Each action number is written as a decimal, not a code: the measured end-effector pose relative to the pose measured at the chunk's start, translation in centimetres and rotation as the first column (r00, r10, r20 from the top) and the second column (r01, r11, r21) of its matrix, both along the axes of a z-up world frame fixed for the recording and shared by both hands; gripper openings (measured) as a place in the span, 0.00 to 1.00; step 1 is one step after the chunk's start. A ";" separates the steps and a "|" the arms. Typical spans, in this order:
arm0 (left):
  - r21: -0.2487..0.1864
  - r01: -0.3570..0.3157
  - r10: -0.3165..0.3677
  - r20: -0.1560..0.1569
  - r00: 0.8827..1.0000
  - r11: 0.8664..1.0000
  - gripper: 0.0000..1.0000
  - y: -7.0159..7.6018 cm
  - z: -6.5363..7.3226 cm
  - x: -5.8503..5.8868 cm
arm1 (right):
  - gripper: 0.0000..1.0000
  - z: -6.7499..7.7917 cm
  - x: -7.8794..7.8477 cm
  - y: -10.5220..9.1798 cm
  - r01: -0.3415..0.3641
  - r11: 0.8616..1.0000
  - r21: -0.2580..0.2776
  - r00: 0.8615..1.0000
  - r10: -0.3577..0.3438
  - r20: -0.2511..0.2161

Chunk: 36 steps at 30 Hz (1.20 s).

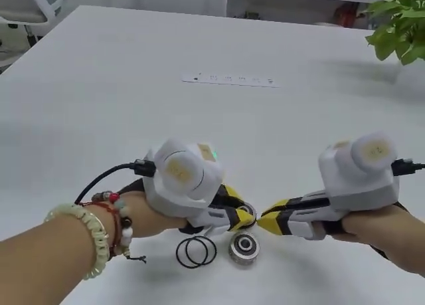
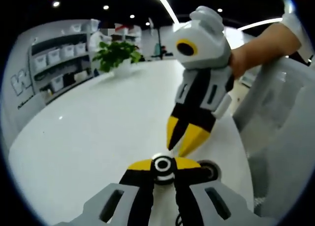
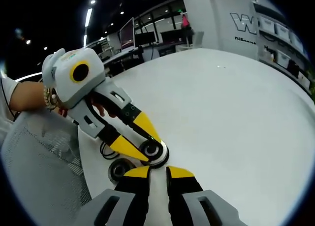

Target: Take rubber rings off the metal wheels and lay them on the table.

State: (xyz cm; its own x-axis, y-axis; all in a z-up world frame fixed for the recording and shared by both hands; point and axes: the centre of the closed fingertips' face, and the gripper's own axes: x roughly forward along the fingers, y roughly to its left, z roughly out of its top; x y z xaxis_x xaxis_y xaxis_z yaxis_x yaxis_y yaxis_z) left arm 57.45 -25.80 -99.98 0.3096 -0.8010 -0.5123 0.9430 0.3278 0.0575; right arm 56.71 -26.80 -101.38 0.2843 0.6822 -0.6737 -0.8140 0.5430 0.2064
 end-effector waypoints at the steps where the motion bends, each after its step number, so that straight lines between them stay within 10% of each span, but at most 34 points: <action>1: -0.006 -0.004 0.004 -0.004 1.000 1.000 0.16 0.0 0.0 0.0 | 0.12 -0.1 0.0 0.0 -0.003 1.000 -0.005 1.000 0.003 0.004; 16: -0.016 -0.026 0.026 -0.010 1.000 1.000 0.14 0.1 -0.1 0.2 | 0.23 -0.3 0.3 1.4 -0.039 0.999 -0.014 0.998 0.040 0.054; 36: -0.023 -0.036 0.036 -0.010 0.999 0.999 0.14 0.1 -0.1 0.3 | 0.09 -0.6 -0.2 1.1 -0.095 0.993 -0.072 0.993 0.099 0.066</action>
State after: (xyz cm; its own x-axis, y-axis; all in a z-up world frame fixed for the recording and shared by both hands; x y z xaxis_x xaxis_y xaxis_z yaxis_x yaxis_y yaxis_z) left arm 57.78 -25.71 -100.03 0.3337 -0.8013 -0.4966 0.9310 0.3629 0.0401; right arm 56.53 -25.67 -101.98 0.2668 0.6617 -0.7007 -0.8745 0.4718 0.1126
